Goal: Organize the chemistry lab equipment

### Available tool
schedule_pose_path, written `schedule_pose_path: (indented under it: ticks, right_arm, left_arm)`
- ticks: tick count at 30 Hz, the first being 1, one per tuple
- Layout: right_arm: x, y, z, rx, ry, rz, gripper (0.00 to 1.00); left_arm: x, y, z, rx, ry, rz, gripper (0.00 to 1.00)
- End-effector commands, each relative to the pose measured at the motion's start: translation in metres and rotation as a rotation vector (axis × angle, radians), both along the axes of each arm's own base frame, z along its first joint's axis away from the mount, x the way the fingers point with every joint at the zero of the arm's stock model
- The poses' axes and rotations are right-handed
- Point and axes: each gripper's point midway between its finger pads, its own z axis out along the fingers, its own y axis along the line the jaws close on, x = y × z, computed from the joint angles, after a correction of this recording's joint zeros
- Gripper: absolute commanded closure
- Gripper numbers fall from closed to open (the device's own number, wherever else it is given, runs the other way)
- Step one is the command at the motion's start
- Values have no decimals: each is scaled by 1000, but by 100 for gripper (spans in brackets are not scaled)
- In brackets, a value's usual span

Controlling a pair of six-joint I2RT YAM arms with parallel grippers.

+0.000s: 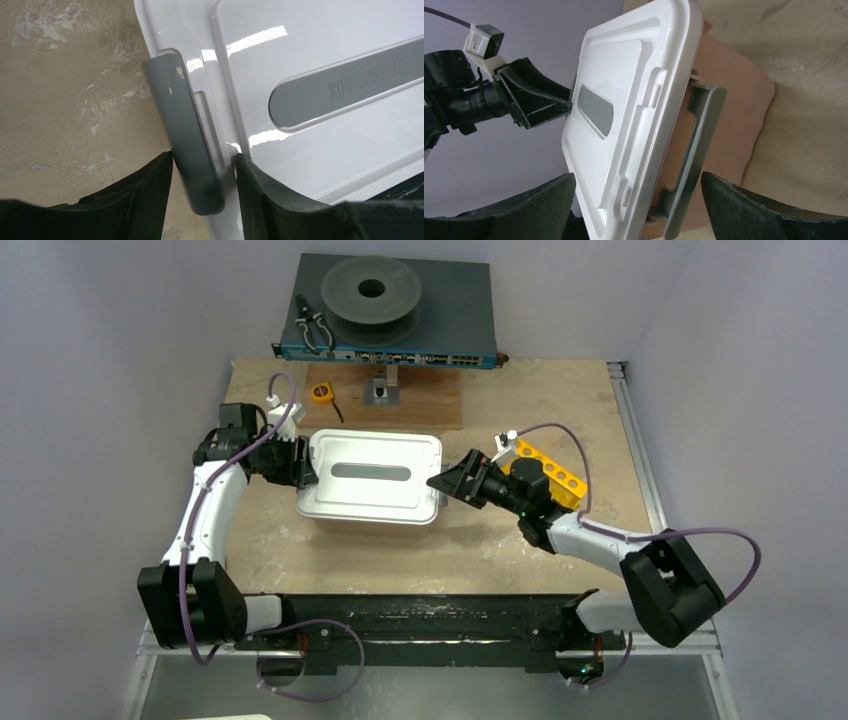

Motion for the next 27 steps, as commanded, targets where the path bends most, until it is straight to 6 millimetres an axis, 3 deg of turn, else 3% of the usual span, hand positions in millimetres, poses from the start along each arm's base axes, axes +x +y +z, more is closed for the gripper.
schedule_pose_path:
  ticks: [1, 10, 14, 19, 22, 27]
  right_arm:
    - [3, 10, 21, 151, -26, 25, 1]
    - [15, 11, 22, 95, -14, -16, 11]
    - [24, 20, 27, -10, -26, -44, 16]
    - [21, 38, 6, -202, 24, -47, 20]
    - [24, 38, -1, -255, 42, -74, 23]
    - [29, 33, 4, -299, 34, -119, 28]
  left_arm:
    - [0, -1, 13, 18, -37, -18, 51]
    - [1, 1, 14, 30, -42, -19, 51]
    - [1, 1, 13, 26, -37, -19, 51]
    - [1, 1, 13, 28, -38, -23, 51]
    - [0, 1, 13, 34, -40, -30, 51]
    - [-2, 3, 11, 48, -44, -36, 51]
